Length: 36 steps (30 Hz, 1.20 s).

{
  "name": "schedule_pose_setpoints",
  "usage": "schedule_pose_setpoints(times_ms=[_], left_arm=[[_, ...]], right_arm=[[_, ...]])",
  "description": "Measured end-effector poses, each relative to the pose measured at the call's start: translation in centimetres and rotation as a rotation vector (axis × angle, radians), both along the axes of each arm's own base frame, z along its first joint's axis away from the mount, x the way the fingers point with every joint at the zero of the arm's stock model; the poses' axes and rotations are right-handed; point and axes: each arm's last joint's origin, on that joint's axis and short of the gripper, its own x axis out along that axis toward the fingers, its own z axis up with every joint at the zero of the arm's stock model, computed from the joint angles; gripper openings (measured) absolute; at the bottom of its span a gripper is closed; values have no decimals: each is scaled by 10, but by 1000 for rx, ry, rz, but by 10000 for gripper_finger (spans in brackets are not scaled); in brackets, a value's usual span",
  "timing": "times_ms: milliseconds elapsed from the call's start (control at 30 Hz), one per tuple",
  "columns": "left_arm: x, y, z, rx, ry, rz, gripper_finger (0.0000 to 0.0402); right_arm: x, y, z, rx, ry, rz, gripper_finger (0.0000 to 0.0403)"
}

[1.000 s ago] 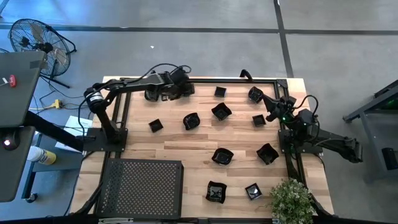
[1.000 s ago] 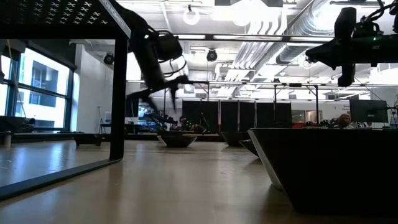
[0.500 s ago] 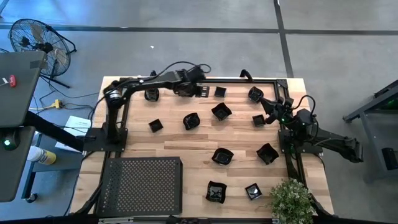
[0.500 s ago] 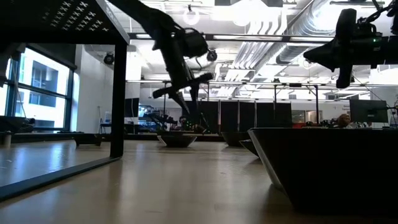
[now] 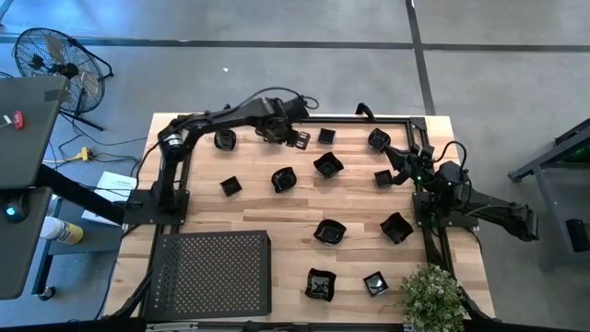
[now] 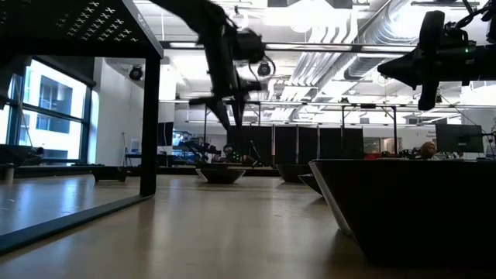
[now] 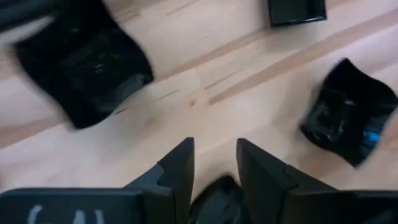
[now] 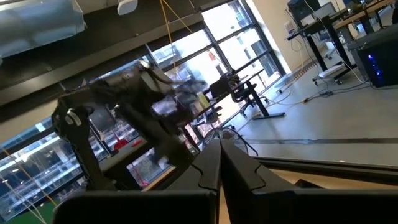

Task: Pick & Place Mini shaped plates
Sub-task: Put the leaf-shaped plate on the shelf

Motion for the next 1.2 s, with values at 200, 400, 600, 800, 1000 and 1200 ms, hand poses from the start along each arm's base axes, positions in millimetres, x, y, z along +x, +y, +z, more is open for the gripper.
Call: schedule_pose_setpoints(times_ms=[200, 400, 600, 800, 1000, 1200], left_arm=[[-40, 32, 69, 55, 29, 15, 73], [-99, 103, 73, -52, -73, 80, 9], [-127, 132, 46, -206, -53, 163, 81], [-108, 138, 18, -247, -16, 110, 145], [-99, 147, -15, -341, 32, 146, 154], [-104, 150, -14, -365, 49, 157, 154]], right_arm=[[0, 0, -1, 4, 4, 0, 0], [0, 0, -1, 5, 6, 1, 0], [0, 0, -1, 6, 5, -3, 0], [0, 0, -2, 9, 17, -13, 0], [0, -1, -2, 11, 20, -15, 0], [0, -1, -2, 11, 20, -16, 0]])
